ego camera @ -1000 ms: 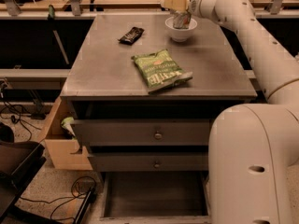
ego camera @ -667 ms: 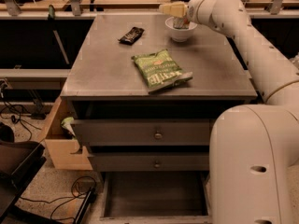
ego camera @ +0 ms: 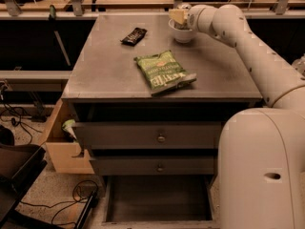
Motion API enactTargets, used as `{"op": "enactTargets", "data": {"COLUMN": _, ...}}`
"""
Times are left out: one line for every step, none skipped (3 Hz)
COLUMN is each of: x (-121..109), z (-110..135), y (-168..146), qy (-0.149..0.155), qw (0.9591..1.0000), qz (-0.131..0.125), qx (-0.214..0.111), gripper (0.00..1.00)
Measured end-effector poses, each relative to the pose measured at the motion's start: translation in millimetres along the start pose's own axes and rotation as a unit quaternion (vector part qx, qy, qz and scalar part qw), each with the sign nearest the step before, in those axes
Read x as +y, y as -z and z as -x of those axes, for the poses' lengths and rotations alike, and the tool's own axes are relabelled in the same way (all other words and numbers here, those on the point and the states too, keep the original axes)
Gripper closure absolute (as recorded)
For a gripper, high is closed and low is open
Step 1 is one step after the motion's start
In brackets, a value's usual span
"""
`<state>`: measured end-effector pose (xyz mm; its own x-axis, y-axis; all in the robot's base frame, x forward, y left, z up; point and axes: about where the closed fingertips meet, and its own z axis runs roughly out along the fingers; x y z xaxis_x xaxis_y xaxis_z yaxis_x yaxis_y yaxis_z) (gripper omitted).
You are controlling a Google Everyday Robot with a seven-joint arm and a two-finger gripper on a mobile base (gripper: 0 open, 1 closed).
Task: Pick 7up can from white bowl and place on counter
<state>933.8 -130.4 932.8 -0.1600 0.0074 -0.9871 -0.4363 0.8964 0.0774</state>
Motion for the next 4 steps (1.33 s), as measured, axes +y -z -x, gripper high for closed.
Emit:
{"op": "enactTargets", "data": {"x": 2.2, "z": -1.5, "y": -2.1, "qy": 0.0, "qw": 1.0, "qz": 0.002, "qx": 0.001, "gripper": 0.72}}
{"op": "enactTargets", "data": {"x": 4.3, "z": -3.1, "y": -4.0, "qy": -0.001, "qw": 1.0, "qz": 0.003, "qx": 0.002, "gripper": 0.96}}
{"op": "enactTargets", "data": {"x": 5.5, "z": -4.0, "y": -5.2, "qy": -0.001, "qw": 1.0, "qz": 0.004, "qx": 0.002, "gripper": 1.0}}
{"op": "enactTargets", "data": {"x": 5.3, "z": 22.0, "y": 4.5, "qy": 0.005, "qw": 0.9995, "qz": 0.003, "qx": -0.03, "gripper": 1.0}}
